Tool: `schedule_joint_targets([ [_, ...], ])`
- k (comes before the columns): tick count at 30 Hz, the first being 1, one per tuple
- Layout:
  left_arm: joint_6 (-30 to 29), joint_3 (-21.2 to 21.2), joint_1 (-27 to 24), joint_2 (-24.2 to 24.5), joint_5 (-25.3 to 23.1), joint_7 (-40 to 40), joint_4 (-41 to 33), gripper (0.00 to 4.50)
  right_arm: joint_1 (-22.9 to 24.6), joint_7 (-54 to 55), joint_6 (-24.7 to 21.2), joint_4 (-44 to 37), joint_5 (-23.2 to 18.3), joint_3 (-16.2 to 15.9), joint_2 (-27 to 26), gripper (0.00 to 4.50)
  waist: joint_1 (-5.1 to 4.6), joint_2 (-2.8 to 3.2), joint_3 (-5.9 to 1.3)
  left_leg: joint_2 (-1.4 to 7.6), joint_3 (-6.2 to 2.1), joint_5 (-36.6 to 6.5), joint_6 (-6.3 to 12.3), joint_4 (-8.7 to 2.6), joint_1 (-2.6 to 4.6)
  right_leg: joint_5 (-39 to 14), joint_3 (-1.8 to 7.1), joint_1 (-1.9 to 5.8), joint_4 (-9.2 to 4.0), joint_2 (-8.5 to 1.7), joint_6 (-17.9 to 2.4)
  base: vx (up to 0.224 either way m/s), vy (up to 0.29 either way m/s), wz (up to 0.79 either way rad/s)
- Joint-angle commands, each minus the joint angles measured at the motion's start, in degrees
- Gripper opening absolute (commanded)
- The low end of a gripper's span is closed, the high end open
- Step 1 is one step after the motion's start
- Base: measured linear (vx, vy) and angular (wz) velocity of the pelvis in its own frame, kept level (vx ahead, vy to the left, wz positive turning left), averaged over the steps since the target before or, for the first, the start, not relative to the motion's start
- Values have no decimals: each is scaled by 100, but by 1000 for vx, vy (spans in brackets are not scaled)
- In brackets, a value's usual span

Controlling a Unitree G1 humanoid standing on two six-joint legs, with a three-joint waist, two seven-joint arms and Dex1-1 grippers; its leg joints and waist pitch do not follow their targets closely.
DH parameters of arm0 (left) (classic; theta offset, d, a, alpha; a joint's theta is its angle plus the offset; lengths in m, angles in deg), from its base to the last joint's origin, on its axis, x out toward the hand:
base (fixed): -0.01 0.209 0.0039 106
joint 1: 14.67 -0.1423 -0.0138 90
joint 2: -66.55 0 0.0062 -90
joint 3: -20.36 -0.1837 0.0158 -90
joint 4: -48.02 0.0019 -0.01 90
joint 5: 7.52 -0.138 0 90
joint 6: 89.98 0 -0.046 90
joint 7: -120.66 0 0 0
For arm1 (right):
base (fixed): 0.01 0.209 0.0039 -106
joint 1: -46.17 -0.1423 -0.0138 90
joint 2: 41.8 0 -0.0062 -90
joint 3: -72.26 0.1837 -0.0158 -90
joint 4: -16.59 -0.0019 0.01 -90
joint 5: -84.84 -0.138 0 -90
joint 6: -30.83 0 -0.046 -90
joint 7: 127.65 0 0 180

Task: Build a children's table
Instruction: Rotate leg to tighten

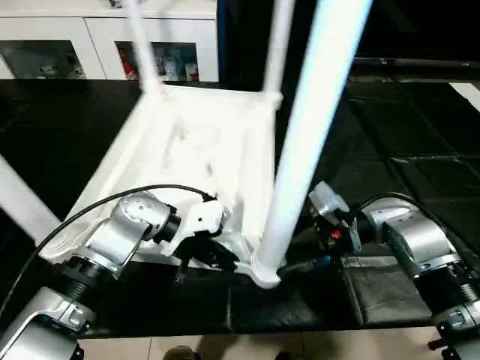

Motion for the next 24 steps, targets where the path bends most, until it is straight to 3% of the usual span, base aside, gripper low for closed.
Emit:
schedule_joint_targets([
  [1, 99, -125, 5, -18, 124, -268, -216, 0, -65, -81, -24, -128, -75, -66, 73, 327, -41, -23, -397, 35, 66, -1152, 384, -367, 23, -1743, 252, 349, -313, -237, -1186, 0, 0, 0],
  [12, 119, -137, -25, -5, 123, -272, -199, 0, -11, -81, -142, -214, -219, -143, 65, 232, -44, -9, -402, 40, 68, -1074, 406, -361, 31, -1450, 255, 347, -276, -217, -1310, 0, 0, 0],
  [17, -306, -61, -73, -125, 87, 125, -267, 0, 231, 253, -340, -463, -239, -10, -118, 210, -43, -7, -390, 44, 68, -1119, 387, -368, 30, -1468, 259, 348, -283, -225, -1304, 0, 0, 0],
  [20, -1000, 172, -16, -419, 201, 656, -308, 0, 363, 1147, -334, -495, -93, 119, -431, 203, -61, -26, -361, 23, 63, -1265, 300, -385, 32, -1886, 256, 348, -326, -237, -1179, 0, 0, 0],
  [22, -1145, 249, -3, -508, 265, 781, -320, 0, 379, 1408, -370, -492, -36, 146, -521, 202, -98, -20, -328, 4, 53, -1485, 221, -402, 40, -2387, 244, 332, -391, -238, -1008, 0, 0, 0],
  [24, -1466, 435, 32, -783, 287, 1309, -301, 0, 336, 2587, -453, -308, 216, 339, -1032, 198, -183, -14, -299, -28, 31, -1645, 110, -411, 47, -2929, 223, 313, -459, -245, -778, -25, -1, -5],
])
